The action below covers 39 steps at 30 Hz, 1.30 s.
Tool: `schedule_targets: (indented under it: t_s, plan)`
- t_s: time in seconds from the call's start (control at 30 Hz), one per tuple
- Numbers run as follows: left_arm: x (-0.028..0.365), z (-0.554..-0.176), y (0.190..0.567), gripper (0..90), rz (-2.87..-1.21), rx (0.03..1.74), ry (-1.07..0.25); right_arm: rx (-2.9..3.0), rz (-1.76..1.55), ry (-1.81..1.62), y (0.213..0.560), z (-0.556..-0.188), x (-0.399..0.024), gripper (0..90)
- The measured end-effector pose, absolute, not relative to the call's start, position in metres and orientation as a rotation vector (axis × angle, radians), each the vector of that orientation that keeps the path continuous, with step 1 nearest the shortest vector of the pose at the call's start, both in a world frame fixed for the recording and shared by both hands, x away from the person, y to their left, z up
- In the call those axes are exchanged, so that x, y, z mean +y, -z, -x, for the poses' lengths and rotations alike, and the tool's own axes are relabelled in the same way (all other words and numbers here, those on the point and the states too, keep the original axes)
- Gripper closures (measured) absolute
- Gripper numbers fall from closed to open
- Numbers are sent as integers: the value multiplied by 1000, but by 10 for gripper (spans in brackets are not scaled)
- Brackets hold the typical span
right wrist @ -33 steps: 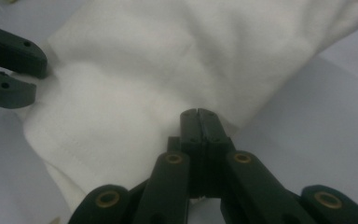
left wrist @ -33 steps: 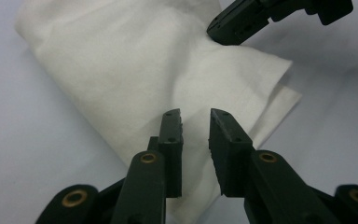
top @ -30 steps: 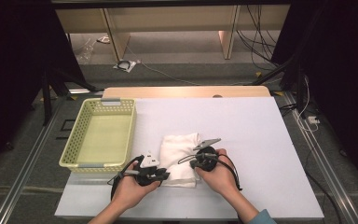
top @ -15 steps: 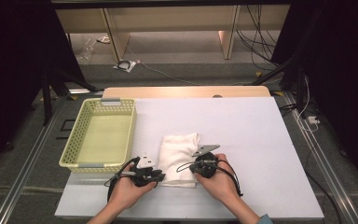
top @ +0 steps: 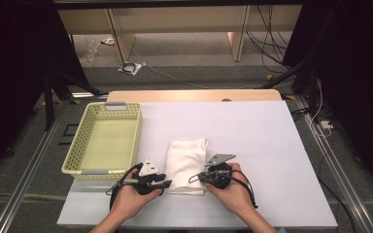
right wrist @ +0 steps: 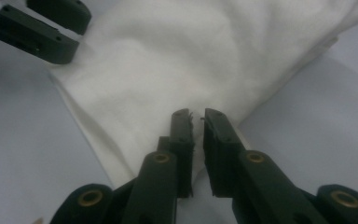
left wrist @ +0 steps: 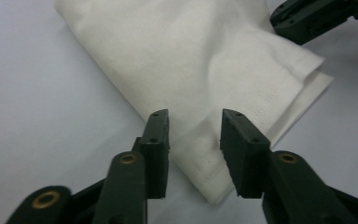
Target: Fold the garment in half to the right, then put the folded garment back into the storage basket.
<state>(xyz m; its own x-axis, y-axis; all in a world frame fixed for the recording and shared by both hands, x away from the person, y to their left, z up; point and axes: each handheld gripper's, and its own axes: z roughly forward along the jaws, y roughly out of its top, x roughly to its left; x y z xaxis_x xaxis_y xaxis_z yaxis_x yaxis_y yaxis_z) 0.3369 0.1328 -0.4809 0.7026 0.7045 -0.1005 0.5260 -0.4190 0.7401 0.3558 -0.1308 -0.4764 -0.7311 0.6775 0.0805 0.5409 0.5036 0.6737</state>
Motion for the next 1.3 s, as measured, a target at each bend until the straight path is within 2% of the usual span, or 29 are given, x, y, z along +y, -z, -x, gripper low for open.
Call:
schedule_targets:
  t_s: [0.07, 0.23, 0.37, 0.6, 0.87, 1.2, 1.3]
  plan:
    - [136, -337, 478, 567, -2082, 927, -299, 2531, -1038, -1090, 472, -352, -136, 803]
    - [140, -339, 474, 415, -2020, 936, -278, 2446, -976, -1182, 469, -341, -159, 692]
    - [138, -338, 473, 342, -2006, 917, -268, 2377, -958, -1235, 473, -334, -183, 602]
    - [137, -338, 473, 309, -1998, 915, -277, 2282, -1028, -1276, 481, -327, -212, 523]
    - [136, -336, 469, 276, -1994, 900, -294, 2200, -994, -1343, 478, -322, -224, 431]
    - [134, -335, 469, 269, -2007, 889, -302, 2166, -1000, -1364, 479, -319, -233, 387]
    - [134, -335, 468, 264, -2000, 887, -297, 2144, -1000, -1379, 477, -318, -234, 347]
